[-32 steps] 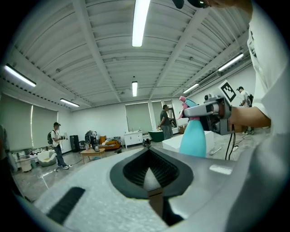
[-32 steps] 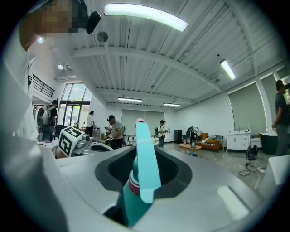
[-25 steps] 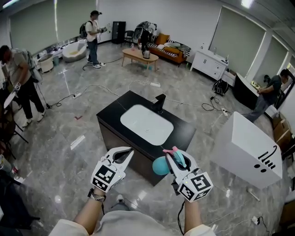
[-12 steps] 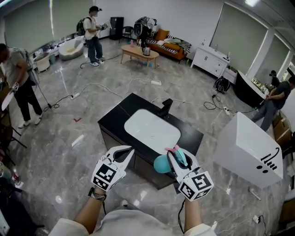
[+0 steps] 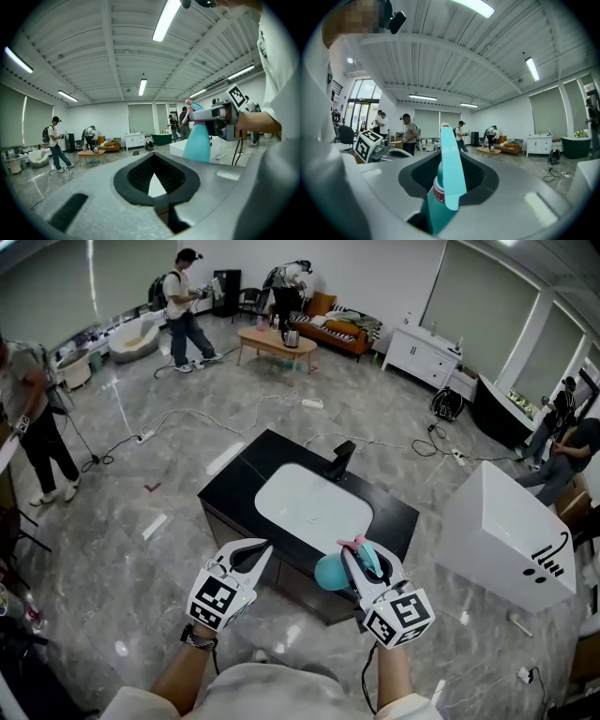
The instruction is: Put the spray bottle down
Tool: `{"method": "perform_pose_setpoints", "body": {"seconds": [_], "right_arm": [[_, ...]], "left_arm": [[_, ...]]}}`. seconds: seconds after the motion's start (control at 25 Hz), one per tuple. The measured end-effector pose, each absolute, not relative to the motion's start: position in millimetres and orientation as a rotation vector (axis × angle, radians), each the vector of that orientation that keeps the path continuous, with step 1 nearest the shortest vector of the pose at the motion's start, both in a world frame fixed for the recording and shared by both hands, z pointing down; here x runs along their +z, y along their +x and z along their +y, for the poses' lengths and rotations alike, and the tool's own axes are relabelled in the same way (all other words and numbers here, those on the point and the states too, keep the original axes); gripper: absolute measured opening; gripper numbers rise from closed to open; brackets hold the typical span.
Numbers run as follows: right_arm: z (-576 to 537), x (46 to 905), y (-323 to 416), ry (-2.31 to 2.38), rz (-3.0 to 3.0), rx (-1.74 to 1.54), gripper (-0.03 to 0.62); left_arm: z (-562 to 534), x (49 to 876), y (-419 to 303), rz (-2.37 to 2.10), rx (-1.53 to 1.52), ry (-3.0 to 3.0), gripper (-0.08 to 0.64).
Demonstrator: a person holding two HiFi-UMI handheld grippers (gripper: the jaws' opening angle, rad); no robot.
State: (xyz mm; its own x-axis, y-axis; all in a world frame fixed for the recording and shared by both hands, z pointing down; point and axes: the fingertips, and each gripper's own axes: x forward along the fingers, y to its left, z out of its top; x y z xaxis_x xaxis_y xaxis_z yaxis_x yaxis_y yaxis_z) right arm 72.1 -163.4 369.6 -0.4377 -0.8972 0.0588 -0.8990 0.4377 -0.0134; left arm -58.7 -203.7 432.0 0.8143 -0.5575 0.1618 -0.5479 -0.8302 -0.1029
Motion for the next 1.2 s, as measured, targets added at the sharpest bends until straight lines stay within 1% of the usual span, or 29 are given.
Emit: {"method": "perform_pose_setpoints", "body": {"seconds": [0.32, 0.64, 0.88, 1.2], "right_arm": [[-192, 384, 71, 1.656, -2.601, 0.051, 0.114], [-244, 428, 83, 1.603, -2.576, 0.054, 0.114], [-284, 458, 84, 1.543, -2.623, 0.122, 0.114], [-322, 501, 79, 1.478, -2.652, 0.165, 0.114]], "left_arm": [[-228, 448, -65, 0.947, -0.291, -2.979, 0.0], [-258, 471, -46, 0.988, -0.35, -2.996, 0.0], [-290, 483, -29, 1.005, -0.361, -2.972, 0.0], [-324, 501, -23, 1.074, -0.399, -2.979, 0.0]]}}
